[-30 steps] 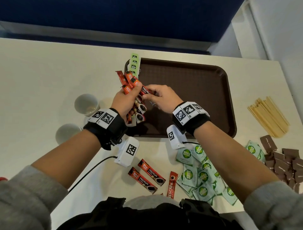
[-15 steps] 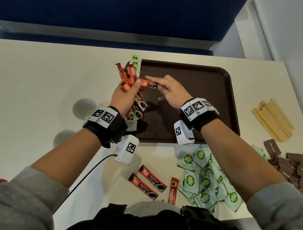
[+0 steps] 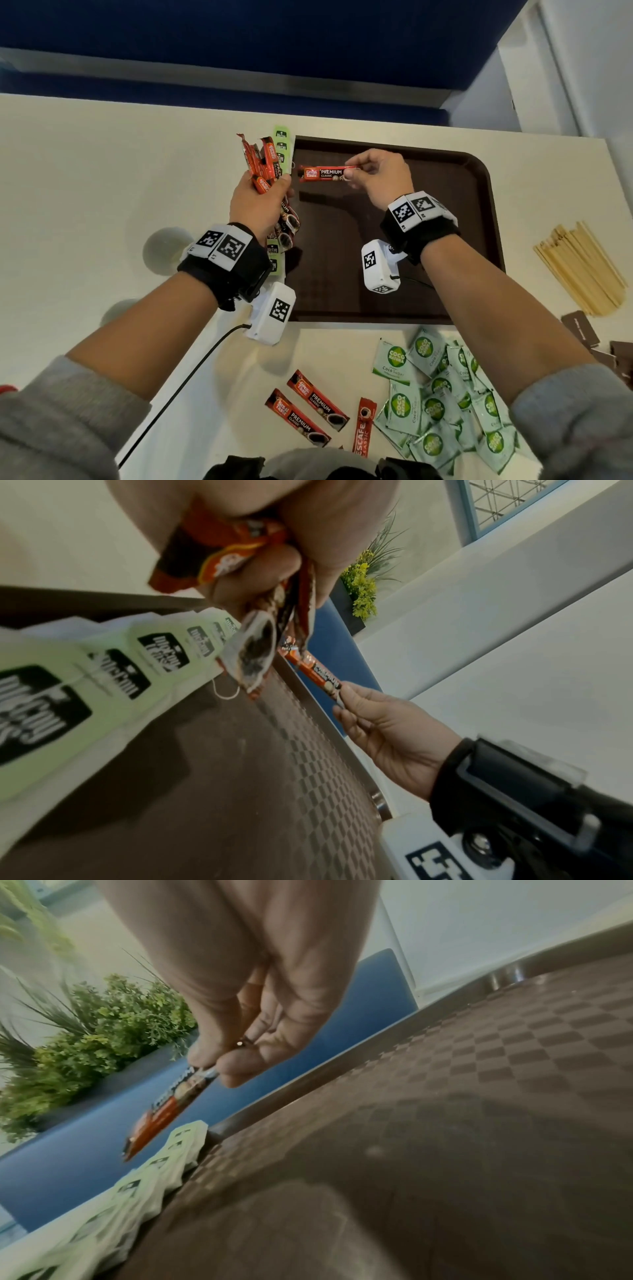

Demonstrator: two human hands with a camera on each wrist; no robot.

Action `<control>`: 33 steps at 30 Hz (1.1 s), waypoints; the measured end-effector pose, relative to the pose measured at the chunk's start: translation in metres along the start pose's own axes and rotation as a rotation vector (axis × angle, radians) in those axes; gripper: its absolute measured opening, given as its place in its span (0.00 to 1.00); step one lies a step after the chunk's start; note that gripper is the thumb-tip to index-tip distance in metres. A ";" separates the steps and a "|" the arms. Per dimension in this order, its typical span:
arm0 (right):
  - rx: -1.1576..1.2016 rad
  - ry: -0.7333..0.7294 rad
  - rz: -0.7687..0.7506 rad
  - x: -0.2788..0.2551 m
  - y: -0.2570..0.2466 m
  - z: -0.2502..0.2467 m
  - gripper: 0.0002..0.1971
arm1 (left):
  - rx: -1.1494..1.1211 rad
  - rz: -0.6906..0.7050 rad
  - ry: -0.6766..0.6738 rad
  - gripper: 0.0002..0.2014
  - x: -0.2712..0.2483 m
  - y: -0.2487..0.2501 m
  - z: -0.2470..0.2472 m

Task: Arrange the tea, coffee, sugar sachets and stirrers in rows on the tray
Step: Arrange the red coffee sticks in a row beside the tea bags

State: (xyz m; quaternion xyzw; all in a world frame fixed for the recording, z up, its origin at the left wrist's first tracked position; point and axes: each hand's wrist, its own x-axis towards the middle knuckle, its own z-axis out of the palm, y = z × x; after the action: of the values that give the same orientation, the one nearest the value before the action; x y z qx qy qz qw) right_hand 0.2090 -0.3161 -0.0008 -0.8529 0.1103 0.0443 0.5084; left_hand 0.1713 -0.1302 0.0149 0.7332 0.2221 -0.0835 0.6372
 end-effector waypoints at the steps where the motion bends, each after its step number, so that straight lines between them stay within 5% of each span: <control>1: -0.010 0.016 0.024 0.006 0.001 0.001 0.05 | -0.002 -0.008 0.001 0.10 0.002 0.001 0.000; 9: -0.029 0.060 0.176 0.043 0.011 0.012 0.07 | 0.022 -0.025 -0.031 0.11 0.007 0.007 0.003; 16: -0.502 0.056 -0.033 0.048 0.014 0.015 0.14 | 0.043 -0.041 -0.039 0.10 0.010 0.006 0.006; 33: -0.566 -0.003 -0.100 0.063 0.005 0.033 0.09 | 0.033 -0.069 -0.044 0.12 0.012 0.005 0.003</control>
State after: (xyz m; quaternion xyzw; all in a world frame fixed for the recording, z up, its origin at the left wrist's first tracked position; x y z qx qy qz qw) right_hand 0.2704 -0.2986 -0.0324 -0.9652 0.0507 0.0497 0.2518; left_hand 0.1845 -0.1306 0.0135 0.7335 0.2317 -0.1251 0.6266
